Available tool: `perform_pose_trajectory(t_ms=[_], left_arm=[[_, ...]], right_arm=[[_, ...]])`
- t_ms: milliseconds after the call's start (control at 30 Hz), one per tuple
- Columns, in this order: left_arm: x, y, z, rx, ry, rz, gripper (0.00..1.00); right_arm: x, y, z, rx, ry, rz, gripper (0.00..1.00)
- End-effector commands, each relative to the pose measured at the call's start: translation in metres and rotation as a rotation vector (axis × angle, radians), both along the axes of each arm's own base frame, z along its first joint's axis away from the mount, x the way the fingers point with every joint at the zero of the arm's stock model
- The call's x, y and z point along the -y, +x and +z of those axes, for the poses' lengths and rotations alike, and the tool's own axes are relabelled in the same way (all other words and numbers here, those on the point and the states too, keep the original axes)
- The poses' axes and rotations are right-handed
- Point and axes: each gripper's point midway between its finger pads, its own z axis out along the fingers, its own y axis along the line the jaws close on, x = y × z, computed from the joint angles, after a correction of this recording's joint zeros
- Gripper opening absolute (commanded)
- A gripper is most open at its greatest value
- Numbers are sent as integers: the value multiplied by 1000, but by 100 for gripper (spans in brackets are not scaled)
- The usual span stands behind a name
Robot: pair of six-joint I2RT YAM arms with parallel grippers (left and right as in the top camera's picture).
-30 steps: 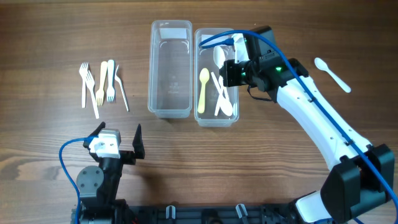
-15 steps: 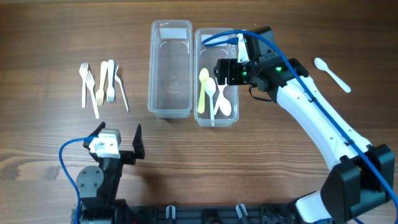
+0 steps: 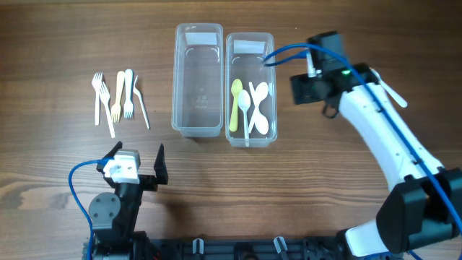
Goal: Pack container
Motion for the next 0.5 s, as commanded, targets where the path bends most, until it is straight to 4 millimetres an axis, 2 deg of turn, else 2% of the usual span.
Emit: perform_pose_trajectory(t_ms=[0, 133, 333, 467], left_arm=[[3, 0, 0, 8, 19, -20, 100], [3, 0, 0, 8, 19, -20, 100], [3, 0, 0, 8, 19, -20, 100], [3, 0, 0, 8, 19, -20, 100]], right_arm=[[56, -3, -2, -35, -113, -55, 94], [90, -7, -3, -47, -101, -149, 99], [121, -9, -4, -41, -59, -228, 100], [133, -6, -1, -19, -60, -255, 100]])
